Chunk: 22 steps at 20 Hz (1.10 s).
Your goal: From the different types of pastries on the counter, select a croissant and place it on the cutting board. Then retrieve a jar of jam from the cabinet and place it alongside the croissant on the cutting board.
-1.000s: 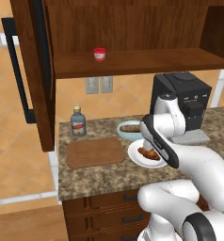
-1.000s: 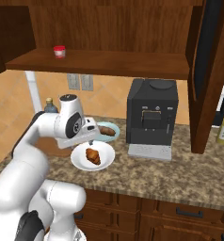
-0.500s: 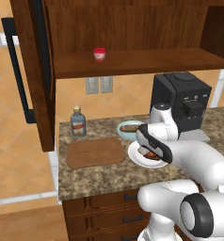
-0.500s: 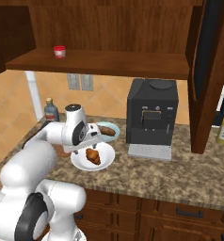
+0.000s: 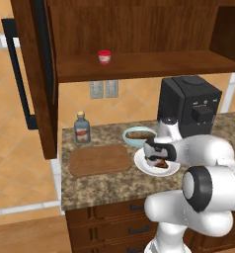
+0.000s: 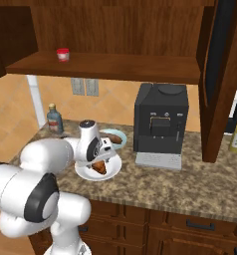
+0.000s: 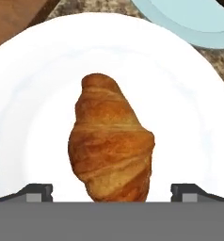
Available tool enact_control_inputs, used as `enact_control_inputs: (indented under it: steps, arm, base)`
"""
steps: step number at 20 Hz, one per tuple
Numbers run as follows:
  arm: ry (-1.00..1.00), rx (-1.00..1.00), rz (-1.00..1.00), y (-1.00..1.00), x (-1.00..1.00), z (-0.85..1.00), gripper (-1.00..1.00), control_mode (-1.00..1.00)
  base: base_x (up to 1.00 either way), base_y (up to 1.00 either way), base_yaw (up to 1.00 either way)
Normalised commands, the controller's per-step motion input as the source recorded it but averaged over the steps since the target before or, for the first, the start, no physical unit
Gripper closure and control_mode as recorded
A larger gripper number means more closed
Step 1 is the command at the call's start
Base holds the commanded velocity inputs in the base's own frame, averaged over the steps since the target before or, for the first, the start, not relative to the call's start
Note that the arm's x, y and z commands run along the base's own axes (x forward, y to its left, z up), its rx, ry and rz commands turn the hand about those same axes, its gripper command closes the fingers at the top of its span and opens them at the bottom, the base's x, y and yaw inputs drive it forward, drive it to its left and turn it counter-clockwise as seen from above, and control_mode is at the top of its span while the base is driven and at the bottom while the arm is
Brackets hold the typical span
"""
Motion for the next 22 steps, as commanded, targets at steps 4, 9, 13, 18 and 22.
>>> enact_control_inputs:
  steps: [4,9,13,18,22]
  arm:
    - [0.0,0.0,0.0,-0.18,0.11,-0.51,-1.0,-1.0]
    - [0.03,0.0,0.0,-0.01,0.12,-0.71,1.0,-1.0]
    - [0.0,0.01,0.0,-0.09,0.09,-0.2,1.0,-1.0]
    - [-0.02,0.01,0.0,-0.02,0.04,0.36,1.0,-1.0]
    - [-0.06,-0.01,0.0,0.3,0.0,0.27,1.0,-1.0]
  base:
    - [0.0,0.0,0.0]
    - [0.0,0.0,0.0]
    - [0.0,0.0,0.0]
    - [0.0,0.0,0.0]
    - [0.0,0.0,0.0]
